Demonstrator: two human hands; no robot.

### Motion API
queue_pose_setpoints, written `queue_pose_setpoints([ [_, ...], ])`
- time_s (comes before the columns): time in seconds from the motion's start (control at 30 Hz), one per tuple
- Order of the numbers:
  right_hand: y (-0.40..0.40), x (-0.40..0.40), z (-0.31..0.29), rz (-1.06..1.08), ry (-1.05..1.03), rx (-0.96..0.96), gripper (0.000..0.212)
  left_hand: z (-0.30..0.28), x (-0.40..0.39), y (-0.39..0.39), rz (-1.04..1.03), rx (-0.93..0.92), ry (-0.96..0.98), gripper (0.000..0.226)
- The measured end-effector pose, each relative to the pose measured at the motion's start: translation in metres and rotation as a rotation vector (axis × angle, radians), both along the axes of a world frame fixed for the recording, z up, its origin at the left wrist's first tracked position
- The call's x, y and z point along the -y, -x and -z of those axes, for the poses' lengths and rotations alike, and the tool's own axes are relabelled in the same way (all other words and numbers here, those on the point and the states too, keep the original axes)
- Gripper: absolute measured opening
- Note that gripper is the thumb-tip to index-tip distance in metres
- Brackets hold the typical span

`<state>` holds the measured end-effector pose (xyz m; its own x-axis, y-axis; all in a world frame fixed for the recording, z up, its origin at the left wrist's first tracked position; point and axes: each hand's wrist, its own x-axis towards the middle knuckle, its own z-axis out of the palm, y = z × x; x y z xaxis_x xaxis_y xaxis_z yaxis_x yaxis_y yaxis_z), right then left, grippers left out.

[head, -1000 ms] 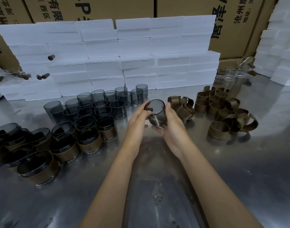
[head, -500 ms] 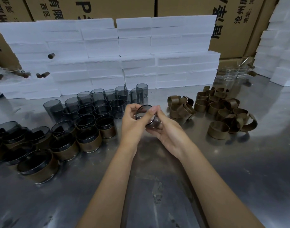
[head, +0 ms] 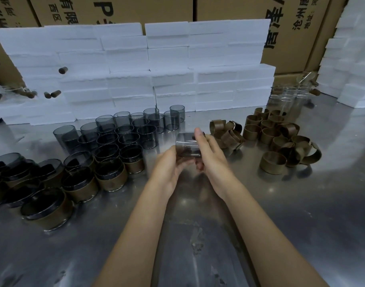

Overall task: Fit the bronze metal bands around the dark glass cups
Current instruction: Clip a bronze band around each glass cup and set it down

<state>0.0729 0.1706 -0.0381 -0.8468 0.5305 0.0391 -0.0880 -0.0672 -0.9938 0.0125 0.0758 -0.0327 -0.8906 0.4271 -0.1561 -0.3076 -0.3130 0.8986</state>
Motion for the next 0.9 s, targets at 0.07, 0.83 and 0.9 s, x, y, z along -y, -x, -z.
queue_pose_setpoints([
  [0.07, -0.001, 0.001, 0.001, 0.068, -0.065, -0.051, 0.052, 0.000, -0.001, -0.002, 0.089, -0.021, -0.027, 0.047],
  [0.83, 0.003, -0.101, -0.016, 0.621, -0.385, 0.243, 0.022, 0.012, -0.004, 0.011, 0.065, 0.115, -0.132, 0.018],
  [0.9, 0.009, -0.119, -0.020, 0.533, -0.438, 0.375, 0.022, 0.011, -0.004, 0.013, 0.072, 0.130, -0.146, 0.019],
])
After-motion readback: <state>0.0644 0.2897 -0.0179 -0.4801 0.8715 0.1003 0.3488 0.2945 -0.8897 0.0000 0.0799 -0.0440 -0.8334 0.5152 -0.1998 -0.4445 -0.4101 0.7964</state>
